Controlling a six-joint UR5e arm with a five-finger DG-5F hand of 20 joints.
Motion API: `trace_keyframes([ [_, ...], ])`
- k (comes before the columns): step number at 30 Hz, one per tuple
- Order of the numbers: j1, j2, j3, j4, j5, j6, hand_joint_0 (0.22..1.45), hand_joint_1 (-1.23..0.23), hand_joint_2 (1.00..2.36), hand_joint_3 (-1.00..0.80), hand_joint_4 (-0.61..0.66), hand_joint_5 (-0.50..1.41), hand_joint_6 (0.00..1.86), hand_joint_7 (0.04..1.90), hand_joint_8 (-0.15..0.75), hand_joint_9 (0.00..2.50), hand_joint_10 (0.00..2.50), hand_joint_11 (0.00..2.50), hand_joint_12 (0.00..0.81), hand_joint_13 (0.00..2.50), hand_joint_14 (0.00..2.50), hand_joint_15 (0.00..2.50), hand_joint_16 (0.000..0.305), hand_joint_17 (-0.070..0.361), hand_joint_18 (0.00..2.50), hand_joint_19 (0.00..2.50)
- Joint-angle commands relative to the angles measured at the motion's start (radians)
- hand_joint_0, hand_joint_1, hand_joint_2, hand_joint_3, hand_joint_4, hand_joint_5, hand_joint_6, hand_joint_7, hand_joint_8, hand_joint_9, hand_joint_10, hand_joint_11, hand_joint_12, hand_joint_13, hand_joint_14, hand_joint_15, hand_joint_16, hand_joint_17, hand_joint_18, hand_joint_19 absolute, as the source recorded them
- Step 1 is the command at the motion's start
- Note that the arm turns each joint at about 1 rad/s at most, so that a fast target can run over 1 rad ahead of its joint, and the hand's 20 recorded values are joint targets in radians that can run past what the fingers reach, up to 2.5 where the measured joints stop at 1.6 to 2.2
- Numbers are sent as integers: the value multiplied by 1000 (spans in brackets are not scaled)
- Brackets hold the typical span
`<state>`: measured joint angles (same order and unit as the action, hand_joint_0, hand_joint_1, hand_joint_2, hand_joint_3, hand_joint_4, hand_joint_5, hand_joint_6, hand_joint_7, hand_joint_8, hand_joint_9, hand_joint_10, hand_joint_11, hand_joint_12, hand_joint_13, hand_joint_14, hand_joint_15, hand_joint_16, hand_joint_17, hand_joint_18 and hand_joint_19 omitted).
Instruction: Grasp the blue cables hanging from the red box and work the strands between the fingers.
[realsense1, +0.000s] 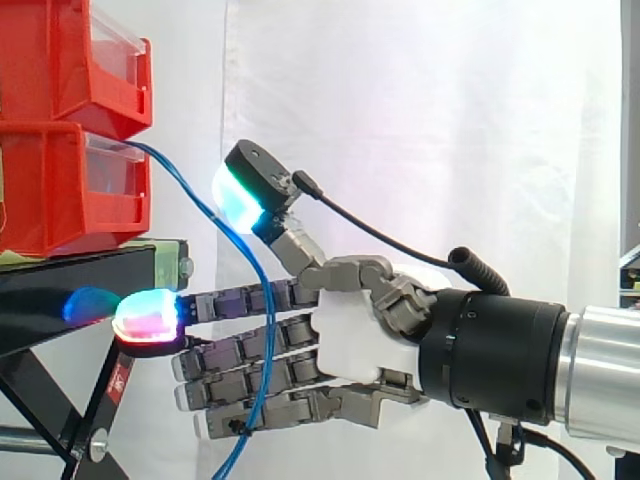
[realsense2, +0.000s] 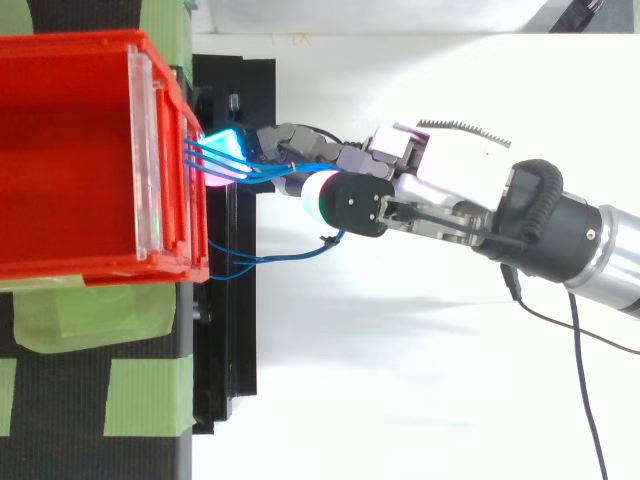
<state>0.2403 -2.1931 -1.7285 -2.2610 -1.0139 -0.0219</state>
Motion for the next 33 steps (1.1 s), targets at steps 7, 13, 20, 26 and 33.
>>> trace_keyframes([
  [7,-13,19,0,-38,-25,0,641,-245,1000,-1000,197,-315,6,707,354,59,2,162,404,0,4,213,71,159,0,212],
  [13,-19,36,0,-77,-35,0,642,-246,1000,-1000,197,-314,6,707,356,62,3,163,405,0,4,214,70,159,0,217],
  [20,-22,36,-42,-54,-40,2,643,-248,1000,-1000,197,-313,6,708,355,64,2,172,403,0,5,212,71,159,0,217],
  [26,-24,36,-42,-40,-45,2,643,-249,1000,-1000,197,-313,6,707,355,64,3,163,404,0,4,210,70,158,0,216],
  [33,-26,61,-43,-48,-46,-1,644,-251,1000,-1000,198,-312,6,708,358,76,3,170,405,0,4,209,70,158,0,210],
])
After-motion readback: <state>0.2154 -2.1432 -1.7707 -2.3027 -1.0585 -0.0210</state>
